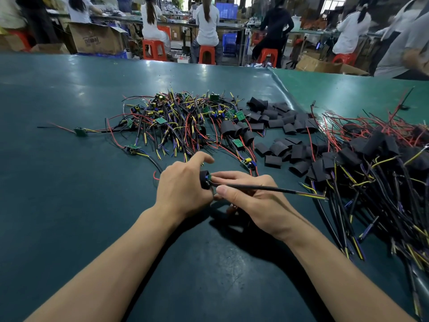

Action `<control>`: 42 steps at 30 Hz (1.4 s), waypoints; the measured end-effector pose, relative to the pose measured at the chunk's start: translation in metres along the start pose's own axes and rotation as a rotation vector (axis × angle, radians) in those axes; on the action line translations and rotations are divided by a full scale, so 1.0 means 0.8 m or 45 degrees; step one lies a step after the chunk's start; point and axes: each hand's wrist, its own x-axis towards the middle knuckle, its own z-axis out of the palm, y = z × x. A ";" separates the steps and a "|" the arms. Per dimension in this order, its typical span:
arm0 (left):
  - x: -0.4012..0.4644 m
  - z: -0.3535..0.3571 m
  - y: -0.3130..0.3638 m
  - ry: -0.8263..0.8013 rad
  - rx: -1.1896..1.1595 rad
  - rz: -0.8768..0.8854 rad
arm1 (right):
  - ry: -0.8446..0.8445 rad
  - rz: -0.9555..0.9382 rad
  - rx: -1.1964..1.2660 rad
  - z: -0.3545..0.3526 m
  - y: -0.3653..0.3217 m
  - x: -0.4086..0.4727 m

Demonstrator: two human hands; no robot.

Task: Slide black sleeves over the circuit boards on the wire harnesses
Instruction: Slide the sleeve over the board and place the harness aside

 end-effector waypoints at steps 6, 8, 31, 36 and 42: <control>-0.003 0.002 -0.001 0.055 0.009 0.222 | 0.003 -0.043 -0.154 0.003 -0.002 -0.003; -0.004 0.001 0.000 0.118 0.098 0.305 | 0.008 -0.064 -0.234 0.004 0.000 -0.002; 0.004 0.008 -0.013 0.049 0.200 0.189 | 0.415 0.071 -0.023 0.000 -0.003 0.002; 0.002 0.005 -0.009 0.105 0.126 0.257 | 0.399 -0.266 -0.377 0.005 -0.002 -0.001; 0.000 0.009 -0.007 0.116 0.059 0.114 | 0.423 -0.452 -0.505 0.008 -0.001 -0.001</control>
